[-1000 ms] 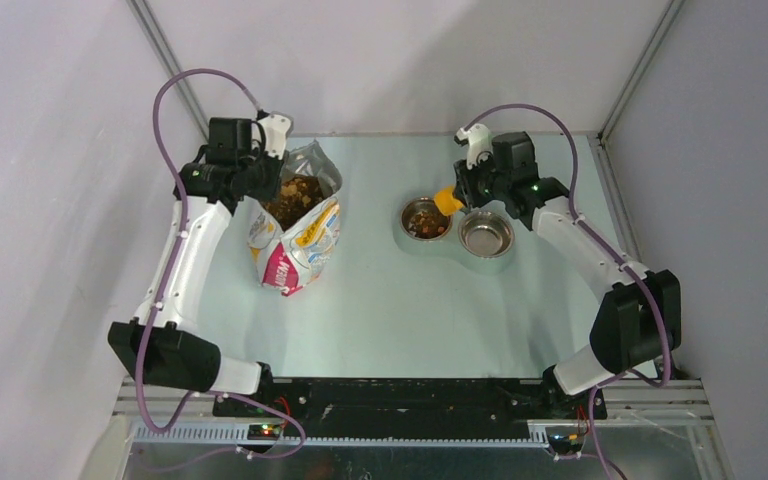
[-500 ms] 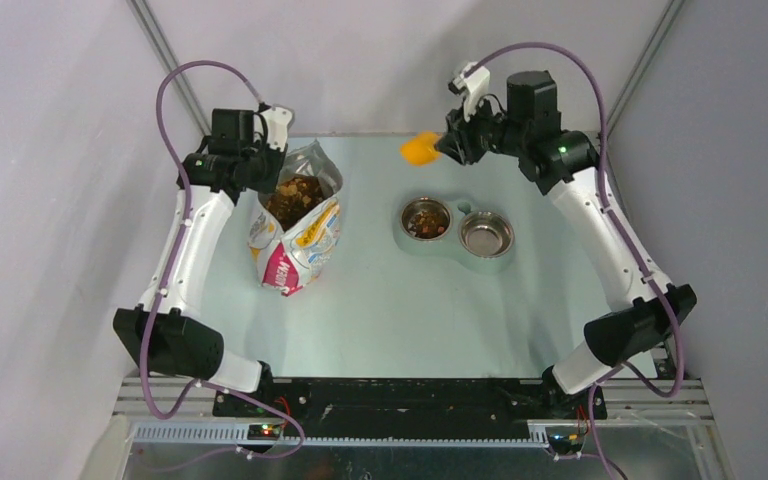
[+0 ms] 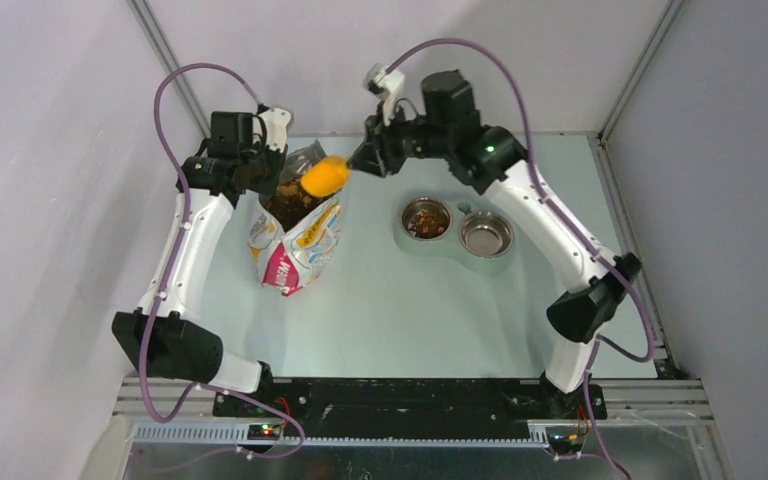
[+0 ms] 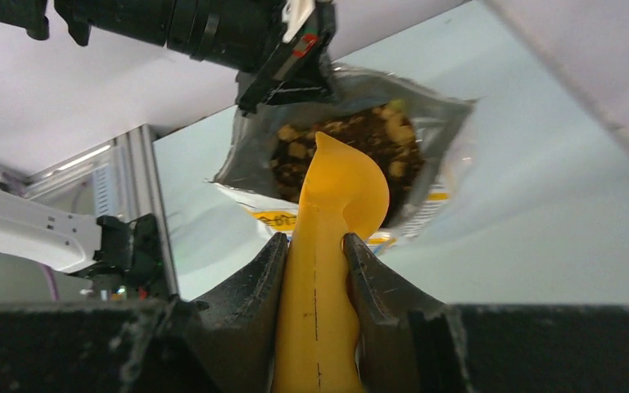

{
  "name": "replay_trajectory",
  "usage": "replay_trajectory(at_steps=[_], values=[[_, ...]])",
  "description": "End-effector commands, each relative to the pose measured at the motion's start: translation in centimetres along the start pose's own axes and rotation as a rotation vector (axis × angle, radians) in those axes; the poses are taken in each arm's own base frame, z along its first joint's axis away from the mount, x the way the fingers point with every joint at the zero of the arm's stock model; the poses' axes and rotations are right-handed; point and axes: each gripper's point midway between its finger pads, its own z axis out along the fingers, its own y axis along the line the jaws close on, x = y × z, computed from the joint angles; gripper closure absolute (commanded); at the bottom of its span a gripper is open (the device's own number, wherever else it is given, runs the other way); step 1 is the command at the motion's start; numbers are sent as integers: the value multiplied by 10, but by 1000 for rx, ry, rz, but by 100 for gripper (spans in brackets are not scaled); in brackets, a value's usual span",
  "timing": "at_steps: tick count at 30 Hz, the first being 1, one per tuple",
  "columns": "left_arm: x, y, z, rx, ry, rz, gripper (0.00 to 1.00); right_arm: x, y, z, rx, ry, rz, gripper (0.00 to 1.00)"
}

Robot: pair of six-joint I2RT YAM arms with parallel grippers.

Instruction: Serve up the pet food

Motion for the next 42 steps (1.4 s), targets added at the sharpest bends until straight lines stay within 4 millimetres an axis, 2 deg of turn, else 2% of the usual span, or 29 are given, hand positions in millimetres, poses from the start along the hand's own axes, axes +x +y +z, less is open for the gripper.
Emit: replay_trajectory(at_steps=[1, 4, 7, 11, 19, 23, 30, 34, 37, 38, 42], values=[[-17, -8, -21, 36, -116, -31, 100, -8, 12, 21, -5, -30, 31, 100], [-18, -7, -23, 20, -139, -47, 100, -1, 4, 41, 51, -12, 58, 100], [-18, -7, -20, 18, -146, -54, 100, 11, -14, 58, 151, 13, 85, 100], [-19, -13, -16, 54, -149, -72, 100, 41, -25, 88, 215, 65, 134, 100], [-24, -18, -17, 76, -174, -78, 100, 86, -52, 114, 407, 149, 196, 100], [-22, -21, -15, 83, -169, -79, 100, 108, -53, 132, 408, 191, 202, 100], [-22, -21, -11, 81, -162, -81, 100, 174, -31, 164, 340, 344, 197, 100], [-24, -19, -10, 71, -162, -82, 100, 195, -18, 169, 286, 398, 183, 100], [-28, -14, -9, 54, -160, -71, 100, 201, -1, 171, 188, 430, 224, 100], [-28, -13, -8, 48, -158, -70, 100, 201, 12, 172, 107, 437, 250, 100], [-29, -9, -7, 32, -156, -54, 100, 187, 48, 164, -126, 427, 359, 100]])
